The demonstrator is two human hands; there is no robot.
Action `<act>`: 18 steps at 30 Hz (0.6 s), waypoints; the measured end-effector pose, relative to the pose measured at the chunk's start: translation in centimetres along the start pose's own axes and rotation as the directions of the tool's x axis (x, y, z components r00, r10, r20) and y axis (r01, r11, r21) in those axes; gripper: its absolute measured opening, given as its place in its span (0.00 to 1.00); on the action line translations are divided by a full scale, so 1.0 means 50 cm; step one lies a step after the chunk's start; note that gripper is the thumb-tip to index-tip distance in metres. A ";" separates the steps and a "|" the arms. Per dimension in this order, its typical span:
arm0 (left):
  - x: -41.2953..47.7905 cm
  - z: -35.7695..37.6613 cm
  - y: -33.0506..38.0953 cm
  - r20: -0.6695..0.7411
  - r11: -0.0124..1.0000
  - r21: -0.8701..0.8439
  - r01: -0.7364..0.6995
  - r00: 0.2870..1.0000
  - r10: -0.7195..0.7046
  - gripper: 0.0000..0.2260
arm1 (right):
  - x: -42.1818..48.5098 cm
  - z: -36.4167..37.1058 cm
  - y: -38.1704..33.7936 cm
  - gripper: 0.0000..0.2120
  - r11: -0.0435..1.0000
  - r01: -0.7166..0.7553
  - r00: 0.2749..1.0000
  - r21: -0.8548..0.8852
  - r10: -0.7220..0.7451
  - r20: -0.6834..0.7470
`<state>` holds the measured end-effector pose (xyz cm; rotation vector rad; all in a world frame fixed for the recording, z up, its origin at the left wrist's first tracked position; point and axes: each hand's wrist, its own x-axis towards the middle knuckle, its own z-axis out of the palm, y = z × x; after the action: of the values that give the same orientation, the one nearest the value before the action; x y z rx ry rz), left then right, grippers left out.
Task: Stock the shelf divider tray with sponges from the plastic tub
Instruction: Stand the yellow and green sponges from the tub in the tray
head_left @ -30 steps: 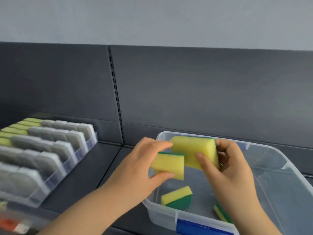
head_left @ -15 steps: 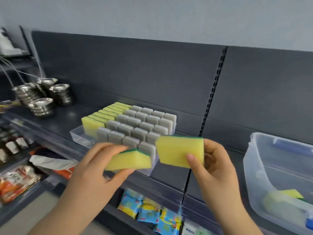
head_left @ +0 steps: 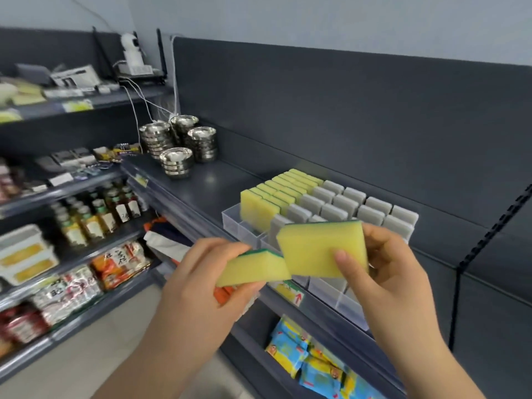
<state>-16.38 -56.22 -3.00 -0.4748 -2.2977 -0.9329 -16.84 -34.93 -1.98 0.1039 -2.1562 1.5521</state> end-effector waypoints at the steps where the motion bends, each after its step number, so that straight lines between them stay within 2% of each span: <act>1: 0.014 0.001 -0.015 0.004 1.000 -0.011 0.000 1.000 0.000 0.17 | 0.017 0.014 0.002 0.19 1.000 0.003 1.000 0.001 -0.003 0.002; 7: 0.143 0.007 -0.122 0.045 0.999 -0.016 -0.043 0.998 0.044 0.17 | 0.140 0.075 0.015 0.21 1.000 0.005 1.000 -0.019 -0.006 -0.029; 11: 0.236 0.023 -0.202 0.067 0.999 0.005 -0.054 0.996 0.054 0.19 | 0.225 0.108 0.029 0.18 1.000 0.007 0.999 -0.006 -0.007 -0.054; 14: 0.286 0.036 -0.255 0.066 0.998 0.021 -0.057 0.996 0.056 0.19 | 0.276 0.142 0.043 0.18 0.999 -0.016 1.000 0.027 0.016 -0.006; 18: 0.327 0.048 -0.319 0.067 0.999 -0.008 -0.040 0.997 0.040 0.19 | 0.322 0.190 0.072 0.16 0.999 -0.040 0.999 -0.012 0.040 0.002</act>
<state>-38.01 -63.84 -1.69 -0.5609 -2.3371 -0.9183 -35.43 -38.89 -0.69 0.0584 -2.1818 1.5616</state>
